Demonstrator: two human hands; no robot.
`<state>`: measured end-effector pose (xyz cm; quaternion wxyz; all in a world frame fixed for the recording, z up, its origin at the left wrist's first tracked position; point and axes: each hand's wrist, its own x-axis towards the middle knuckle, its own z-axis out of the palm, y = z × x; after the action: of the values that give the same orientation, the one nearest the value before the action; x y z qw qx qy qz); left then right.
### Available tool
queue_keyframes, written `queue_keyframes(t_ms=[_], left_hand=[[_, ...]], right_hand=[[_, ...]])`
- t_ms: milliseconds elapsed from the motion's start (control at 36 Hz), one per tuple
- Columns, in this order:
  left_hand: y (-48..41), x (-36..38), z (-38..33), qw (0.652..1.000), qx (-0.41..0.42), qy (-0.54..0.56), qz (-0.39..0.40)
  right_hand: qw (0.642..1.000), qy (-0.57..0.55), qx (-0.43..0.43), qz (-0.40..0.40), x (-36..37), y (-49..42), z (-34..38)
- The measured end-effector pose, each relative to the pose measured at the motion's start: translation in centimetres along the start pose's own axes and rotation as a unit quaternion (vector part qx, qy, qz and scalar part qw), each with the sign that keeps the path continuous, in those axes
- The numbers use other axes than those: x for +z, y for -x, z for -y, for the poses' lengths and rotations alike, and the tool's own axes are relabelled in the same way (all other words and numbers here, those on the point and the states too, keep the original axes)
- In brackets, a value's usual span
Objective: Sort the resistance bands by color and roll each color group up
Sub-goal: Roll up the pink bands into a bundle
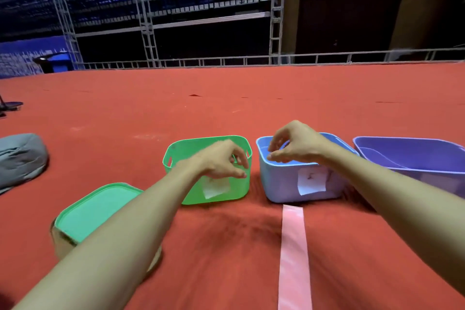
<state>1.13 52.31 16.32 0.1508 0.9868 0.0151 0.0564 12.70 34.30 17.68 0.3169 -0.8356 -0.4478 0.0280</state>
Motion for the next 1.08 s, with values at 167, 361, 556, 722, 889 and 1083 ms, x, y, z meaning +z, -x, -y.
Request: queue_keyframes(t_ms=[167,361,556,722,889,1083], left_hand=[[3.0,4.0,-4.0,0.996,0.018,-0.028,0.083],[5.1,10.3,-7.1,0.985,0.02,-0.022,0.171],[6.1,14.6,-7.8,0.98,0.007,0.004,0.199],[5.9,15.5,-7.3,0.983,0.007,0.016,0.184],[5.5,15.7,-6.7,0.981,0.019,0.039,0.187],[5.7,15.8,-6.2,0.982,0.035,0.061,0.178]], right_hand=[[0.988,0.114,0.069,0.079,0.7,5.8,-2.9],[0.971,0.097,0.173,0.134,3.4,9.4,-6.4],[0.966,0.068,0.224,0.11,5.7,9.9,-9.0],[0.966,0.033,0.246,0.079,7.3,8.9,-10.1],[0.961,0.044,0.271,0.037,9.1,7.5,-11.6],[0.958,0.046,0.284,0.0,10.7,6.3,-13.0]])
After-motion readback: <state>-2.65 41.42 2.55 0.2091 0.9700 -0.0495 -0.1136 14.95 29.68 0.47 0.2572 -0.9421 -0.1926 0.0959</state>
